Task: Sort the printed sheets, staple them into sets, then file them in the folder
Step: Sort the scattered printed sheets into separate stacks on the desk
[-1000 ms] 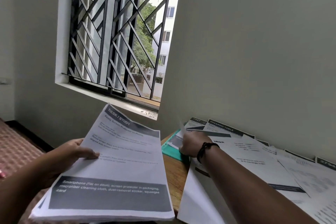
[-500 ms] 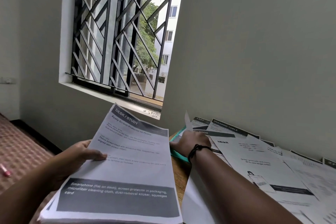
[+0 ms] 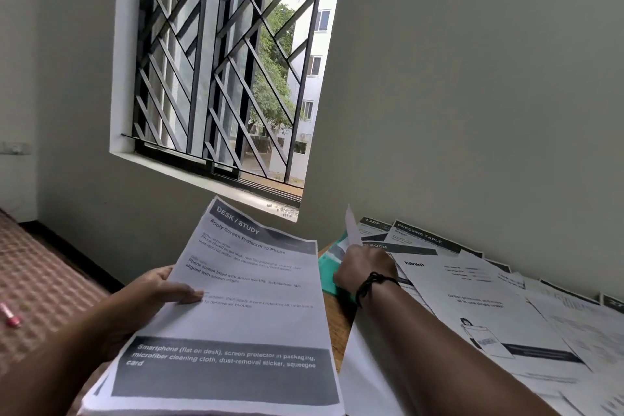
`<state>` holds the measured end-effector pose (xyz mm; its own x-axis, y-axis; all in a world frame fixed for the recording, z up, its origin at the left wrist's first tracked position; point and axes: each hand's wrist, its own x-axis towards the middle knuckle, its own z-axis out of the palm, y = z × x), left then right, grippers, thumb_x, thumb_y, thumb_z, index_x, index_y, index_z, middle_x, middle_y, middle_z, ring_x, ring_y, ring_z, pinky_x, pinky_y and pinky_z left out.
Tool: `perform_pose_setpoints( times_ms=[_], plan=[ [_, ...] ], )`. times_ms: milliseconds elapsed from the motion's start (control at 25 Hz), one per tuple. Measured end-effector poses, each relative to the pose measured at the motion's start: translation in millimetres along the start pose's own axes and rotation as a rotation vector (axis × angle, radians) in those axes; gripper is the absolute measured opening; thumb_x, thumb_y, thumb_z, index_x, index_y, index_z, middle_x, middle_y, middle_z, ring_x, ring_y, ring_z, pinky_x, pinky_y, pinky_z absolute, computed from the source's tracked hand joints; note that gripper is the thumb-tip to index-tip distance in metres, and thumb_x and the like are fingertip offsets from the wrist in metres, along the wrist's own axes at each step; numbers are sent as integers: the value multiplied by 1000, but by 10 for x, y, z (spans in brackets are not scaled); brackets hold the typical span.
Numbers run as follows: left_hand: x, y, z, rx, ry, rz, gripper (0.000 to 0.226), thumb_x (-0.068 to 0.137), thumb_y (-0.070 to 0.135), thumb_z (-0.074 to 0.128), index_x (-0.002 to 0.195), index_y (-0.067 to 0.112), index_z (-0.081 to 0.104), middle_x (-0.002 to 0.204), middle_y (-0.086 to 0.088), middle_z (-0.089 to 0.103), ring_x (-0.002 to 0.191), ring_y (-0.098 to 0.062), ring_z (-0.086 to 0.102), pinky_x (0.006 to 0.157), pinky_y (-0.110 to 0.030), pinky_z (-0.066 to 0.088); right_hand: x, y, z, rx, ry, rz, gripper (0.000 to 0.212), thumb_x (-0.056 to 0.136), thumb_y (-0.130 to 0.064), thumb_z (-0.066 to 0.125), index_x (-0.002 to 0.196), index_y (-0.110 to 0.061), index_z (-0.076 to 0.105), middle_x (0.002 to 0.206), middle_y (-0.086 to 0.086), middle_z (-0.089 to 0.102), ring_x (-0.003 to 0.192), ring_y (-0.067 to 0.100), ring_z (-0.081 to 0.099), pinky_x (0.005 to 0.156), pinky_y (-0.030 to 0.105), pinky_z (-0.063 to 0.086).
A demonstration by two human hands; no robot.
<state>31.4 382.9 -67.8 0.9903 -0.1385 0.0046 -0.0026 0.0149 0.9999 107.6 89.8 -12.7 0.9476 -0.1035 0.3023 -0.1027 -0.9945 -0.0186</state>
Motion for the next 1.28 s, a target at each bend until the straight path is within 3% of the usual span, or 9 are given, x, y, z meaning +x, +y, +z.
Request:
perform_pose_setpoints(
  times_ms=[200, 320, 440, 560, 640, 760, 840, 1160, 1280],
  plan=[
    [30, 102, 39, 8, -19, 26, 118, -3, 26, 94, 105, -4, 60, 86, -24, 73, 64, -35, 70, 50, -34, 57, -50, 241, -101, 175, -28, -31, 33, 84, -14, 47, 117, -15, 53, 116, 10, 62, 110, 31, 58, 81, 31, 45],
    [78, 243, 55, 20, -45, 42, 111, -1, 16, 91, 103, -5, 58, 76, -21, 72, 57, -31, 69, 45, -31, 55, -9, 528, -171, 536, -24, 34, 7, 80, -7, 54, 83, -11, 50, 84, 9, 56, 92, 32, 59, 65, 28, 37],
    [208, 373, 120, 30, -90, 30, 115, -5, 24, 94, 100, -5, 59, 79, -21, 72, 64, -33, 68, 49, -30, 57, -20, 884, -305, 922, 33, 160, 25, 73, 4, 64, 69, -8, 43, 69, 11, 44, 65, 26, 50, 46, 23, 36],
    [439, 484, 262, 79, -168, -11, 111, 2, 28, 96, 103, -3, 62, 89, -20, 73, 77, -33, 69, 61, -30, 60, -69, 1205, -456, 1136, 67, 226, 29, 74, 8, 68, 70, -6, 42, 67, 11, 40, 56, 21, 40, 34, 17, 29],
    [570, 605, 441, 140, -228, -56, 100, 14, 27, 96, 105, 3, 65, 97, -19, 73, 81, -31, 71, 65, -30, 59, -68, 1380, -529, 1221, 107, 233, 22, 73, 7, 71, 79, -2, 51, 73, 15, 47, 62, 23, 46, 42, 22, 34],
    [742, 752, 790, 283, -276, -123, 62, 58, 12, 86, 115, 6, 63, 104, -17, 72, 86, -30, 71, 67, -31, 58, -101, 1597, -565, 1310, 144, 276, 26, 71, 5, 74, 87, -2, 54, 79, 19, 53, 67, 26, 51, 54, 32, 39],
    [858, 759, 1009, 376, -254, -183, 43, 77, -2, 71, 119, 0, 60, 107, -20, 71, 87, -31, 71, 71, -35, 60, -140, 1699, -568, 1348, 170, 308, 28, 71, 6, 74, 86, -4, 54, 78, 18, 53, 61, 25, 50, 48, 28, 40],
    [958, 897, 1372, 655, -267, -300, 39, 78, -7, 67, 115, 5, 60, 116, -19, 67, 101, -36, 68, 88, -47, 56, -120, 1622, -506, 1296, 205, 260, 20, 76, 2, 71, 88, 5, 55, 83, 25, 59, 63, 24, 53, 45, 22, 43],
    [923, 849, 1427, 714, -208, -317, 37, 83, -4, 65, 118, 3, 55, 110, -18, 68, 92, -33, 68, 79, -41, 59, -321, 1339, -556, 1356, -38, 90, 28, 85, -25, 72, 110, -19, 61, 84, 9, 61, 58, 19, 53, 48, 20, 47]
  ],
)
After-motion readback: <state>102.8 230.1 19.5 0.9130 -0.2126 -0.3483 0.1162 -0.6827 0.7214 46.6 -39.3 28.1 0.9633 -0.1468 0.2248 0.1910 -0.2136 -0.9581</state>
